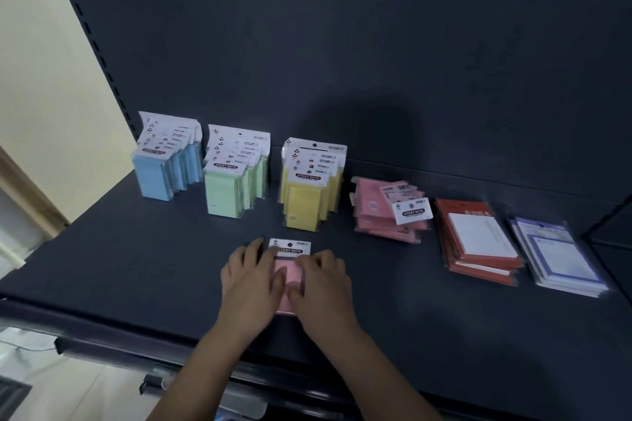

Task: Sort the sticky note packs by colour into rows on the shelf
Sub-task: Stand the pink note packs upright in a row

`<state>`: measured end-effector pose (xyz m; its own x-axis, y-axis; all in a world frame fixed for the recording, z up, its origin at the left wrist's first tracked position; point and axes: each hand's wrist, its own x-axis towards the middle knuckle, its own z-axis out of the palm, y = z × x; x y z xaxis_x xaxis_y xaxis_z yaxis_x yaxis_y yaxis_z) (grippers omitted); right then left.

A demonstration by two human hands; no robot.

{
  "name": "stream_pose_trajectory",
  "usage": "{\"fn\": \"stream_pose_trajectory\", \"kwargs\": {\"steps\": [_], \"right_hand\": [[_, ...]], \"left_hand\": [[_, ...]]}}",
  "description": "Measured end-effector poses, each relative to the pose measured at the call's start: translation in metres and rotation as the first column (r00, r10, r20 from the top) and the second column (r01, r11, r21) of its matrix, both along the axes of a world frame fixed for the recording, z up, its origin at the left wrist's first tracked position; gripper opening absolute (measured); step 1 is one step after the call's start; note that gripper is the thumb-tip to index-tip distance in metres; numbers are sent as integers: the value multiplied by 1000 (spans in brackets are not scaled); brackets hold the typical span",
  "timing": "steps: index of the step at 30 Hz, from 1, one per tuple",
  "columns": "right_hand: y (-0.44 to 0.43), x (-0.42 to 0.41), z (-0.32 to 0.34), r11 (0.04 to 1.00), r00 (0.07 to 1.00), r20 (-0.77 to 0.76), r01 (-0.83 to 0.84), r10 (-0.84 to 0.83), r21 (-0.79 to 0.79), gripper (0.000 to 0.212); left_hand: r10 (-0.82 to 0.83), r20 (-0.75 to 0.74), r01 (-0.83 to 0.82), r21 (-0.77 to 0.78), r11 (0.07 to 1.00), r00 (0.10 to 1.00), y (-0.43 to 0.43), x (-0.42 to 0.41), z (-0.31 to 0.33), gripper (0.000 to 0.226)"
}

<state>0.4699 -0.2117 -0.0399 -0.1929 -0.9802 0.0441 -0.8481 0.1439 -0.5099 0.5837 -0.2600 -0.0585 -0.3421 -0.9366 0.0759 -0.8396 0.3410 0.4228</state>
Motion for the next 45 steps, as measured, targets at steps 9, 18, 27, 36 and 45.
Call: {"fn": "stream_pose_trajectory", "kwargs": {"steps": [9,18,27,36,45], "right_hand": [[-1,-70,16,751,615,727,625,-305,-214,26],[10,-127,23,743,470,841,657,-269,-129,49],[22,-137,22,778,384,911,615,-151,-130,48],[12,-105,42,760,574,819,532,1,-374,20],[-10,-31,19,965,636,766,246,-91,-90,28]], "left_hand": [[-203,-258,141,-240,961,945,-8,-61,27,45],[-251,-6,238,-304,923,968,-18,-174,39,53],[-485,-432,242,-504,829,761,-17,-168,29,21],[-249,-870,198,-179,964,426,-1,-114,81,24],[132,-808,-31,140,990,574,-7,-27,41,41]]}}
